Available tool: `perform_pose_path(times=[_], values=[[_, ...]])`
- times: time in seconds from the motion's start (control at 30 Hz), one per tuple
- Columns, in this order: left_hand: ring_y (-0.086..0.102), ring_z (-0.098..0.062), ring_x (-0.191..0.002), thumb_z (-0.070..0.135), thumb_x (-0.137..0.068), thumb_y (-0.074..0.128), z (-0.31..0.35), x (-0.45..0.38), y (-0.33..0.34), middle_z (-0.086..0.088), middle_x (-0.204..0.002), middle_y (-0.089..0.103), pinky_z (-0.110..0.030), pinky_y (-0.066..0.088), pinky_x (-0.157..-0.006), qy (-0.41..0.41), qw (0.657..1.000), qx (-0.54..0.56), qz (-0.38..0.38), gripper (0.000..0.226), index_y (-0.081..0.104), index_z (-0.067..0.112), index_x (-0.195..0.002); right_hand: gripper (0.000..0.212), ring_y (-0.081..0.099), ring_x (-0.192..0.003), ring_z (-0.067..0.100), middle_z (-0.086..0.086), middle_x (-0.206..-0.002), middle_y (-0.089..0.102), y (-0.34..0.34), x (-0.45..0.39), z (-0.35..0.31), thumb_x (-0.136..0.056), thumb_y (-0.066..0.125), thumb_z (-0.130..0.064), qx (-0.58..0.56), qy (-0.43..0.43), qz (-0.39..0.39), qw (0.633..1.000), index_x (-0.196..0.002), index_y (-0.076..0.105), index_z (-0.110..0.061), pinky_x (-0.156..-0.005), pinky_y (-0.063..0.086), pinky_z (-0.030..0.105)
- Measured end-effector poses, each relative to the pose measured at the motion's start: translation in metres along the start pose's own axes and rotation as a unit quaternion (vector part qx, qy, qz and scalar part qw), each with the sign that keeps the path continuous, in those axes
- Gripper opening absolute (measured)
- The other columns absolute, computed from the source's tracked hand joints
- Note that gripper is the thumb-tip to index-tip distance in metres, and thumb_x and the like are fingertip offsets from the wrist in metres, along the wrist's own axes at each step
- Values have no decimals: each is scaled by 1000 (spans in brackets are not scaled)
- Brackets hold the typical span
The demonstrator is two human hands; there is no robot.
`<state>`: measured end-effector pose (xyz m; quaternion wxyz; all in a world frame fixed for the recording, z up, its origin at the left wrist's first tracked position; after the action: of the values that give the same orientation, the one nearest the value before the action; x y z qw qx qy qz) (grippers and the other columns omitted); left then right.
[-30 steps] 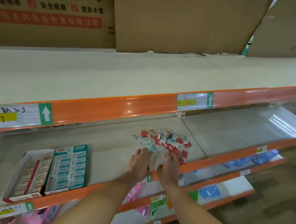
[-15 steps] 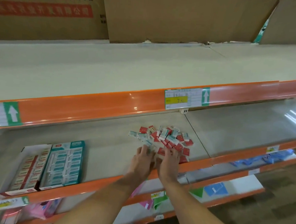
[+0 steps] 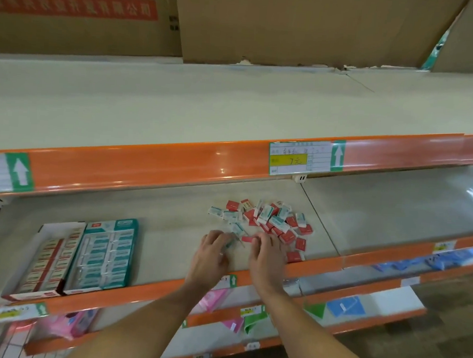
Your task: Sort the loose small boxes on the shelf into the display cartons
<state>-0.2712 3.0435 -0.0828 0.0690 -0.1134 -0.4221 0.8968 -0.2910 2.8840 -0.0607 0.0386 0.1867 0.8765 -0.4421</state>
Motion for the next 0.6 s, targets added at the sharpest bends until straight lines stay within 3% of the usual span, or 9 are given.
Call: perform_pose_path(times=[0.1,0.23,0.4,0.47,0.6], values=[[47,-18,-118,5,-82,61,-22,5,-12,1,-131,44,-29,45,-100,-43,998,42,18,57,50,20,-136,23,52,-91,2,-3,-111,60,-1,2,-12,-104,43,-27,-44,-16,-18,999,-119,57,-18,-63,38,1],[48,-17,-116,9,-83,62,-38,10,-18,4,-133,41,-30,49,-99,-89,994,65,16,61,45,21,-140,28,50,-94,-2,0,-120,59,12,8,-24,-104,41,-25,-53,-63,-48,995,-128,53,-17,-65,35,-4],[31,-16,-127,23,-86,61,-45,16,-23,4,-135,47,-34,33,-110,-107,993,-29,45,57,45,19,-141,30,58,-94,0,-4,-119,60,29,17,-29,-102,47,-29,-61,-59,-90,992,-131,50,-23,-66,42,2],[34,-17,-125,31,-87,59,-45,17,-23,6,-133,50,-35,30,-110,-111,991,-60,45,56,45,23,-140,33,62,-96,3,-4,-120,59,35,19,-29,-100,51,-35,-68,-54,-96,992,-131,48,-23,-70,49,7],[40,-15,-119,27,-89,59,-50,14,-23,7,-128,56,-34,35,-106,-121,991,-24,50,48,49,26,-136,38,57,-91,2,-5,-115,60,45,17,-35,-93,64,-41,-85,-41,-115,989,-124,51,-23,-71,45,7]])
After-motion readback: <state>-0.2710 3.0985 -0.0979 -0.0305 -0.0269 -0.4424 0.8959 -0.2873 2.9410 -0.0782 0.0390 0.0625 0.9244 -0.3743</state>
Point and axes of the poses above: each hand's wrist, its own x-axis away from the middle knuckle, its own y-axis out of the palm, z = x × y, the point moved 9 cm from there along -x, towards the middle knuckle
